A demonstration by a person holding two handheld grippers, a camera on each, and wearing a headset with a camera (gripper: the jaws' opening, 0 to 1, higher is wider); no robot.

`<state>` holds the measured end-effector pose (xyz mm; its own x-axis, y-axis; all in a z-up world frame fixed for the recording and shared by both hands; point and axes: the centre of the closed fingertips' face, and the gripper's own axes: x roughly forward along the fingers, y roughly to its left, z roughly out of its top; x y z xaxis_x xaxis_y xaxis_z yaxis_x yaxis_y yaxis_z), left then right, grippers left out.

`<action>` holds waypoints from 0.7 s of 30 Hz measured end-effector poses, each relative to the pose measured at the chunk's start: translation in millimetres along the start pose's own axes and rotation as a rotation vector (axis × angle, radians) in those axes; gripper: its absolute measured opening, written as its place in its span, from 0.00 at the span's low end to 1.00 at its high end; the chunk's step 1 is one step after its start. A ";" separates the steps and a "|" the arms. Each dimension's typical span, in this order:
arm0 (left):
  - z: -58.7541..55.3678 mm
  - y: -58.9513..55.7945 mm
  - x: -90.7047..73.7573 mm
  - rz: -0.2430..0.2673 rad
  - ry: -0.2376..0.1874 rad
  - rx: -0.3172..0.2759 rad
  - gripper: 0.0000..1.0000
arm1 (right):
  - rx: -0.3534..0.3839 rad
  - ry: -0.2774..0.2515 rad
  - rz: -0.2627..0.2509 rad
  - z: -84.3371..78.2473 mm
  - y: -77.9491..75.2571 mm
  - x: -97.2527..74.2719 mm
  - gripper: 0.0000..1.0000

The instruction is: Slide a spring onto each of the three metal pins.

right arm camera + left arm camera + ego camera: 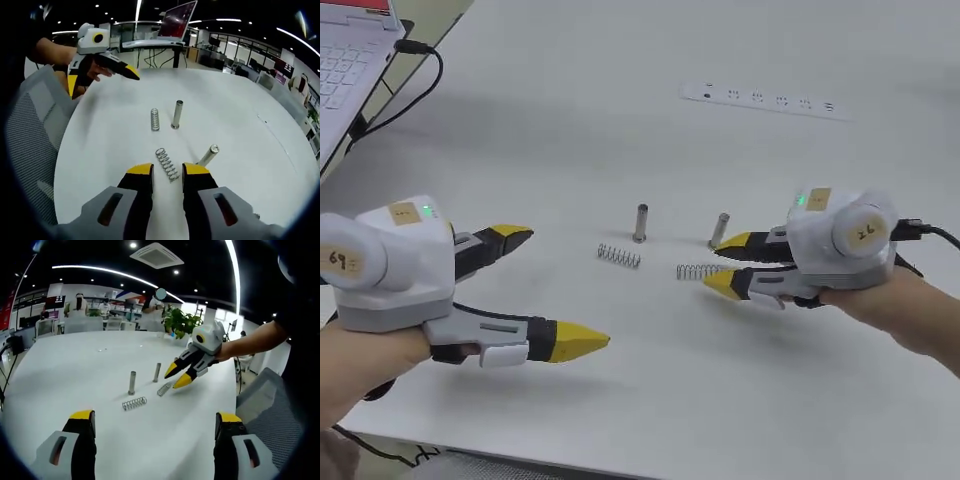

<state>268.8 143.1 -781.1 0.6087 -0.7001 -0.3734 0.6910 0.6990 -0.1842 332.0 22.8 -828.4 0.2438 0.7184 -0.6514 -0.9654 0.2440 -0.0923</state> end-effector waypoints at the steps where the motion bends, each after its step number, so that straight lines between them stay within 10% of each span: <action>1: -0.2 0.0 -0.1 0.000 0.001 -0.001 0.97 | 0.001 0.003 0.001 0.1 -0.2 1.4 0.21; 21: -3.5 0.0 -2.0 -0.001 0.008 -0.005 0.97 | -0.036 0.074 0.027 -16.6 4.0 9.9 0.09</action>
<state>266.2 145.0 -783.6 0.6053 -0.6994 -0.3801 0.6895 0.6993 -0.1887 329.0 20.1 -847.8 0.2115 0.6737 -0.7081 -0.9745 0.2009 -0.1000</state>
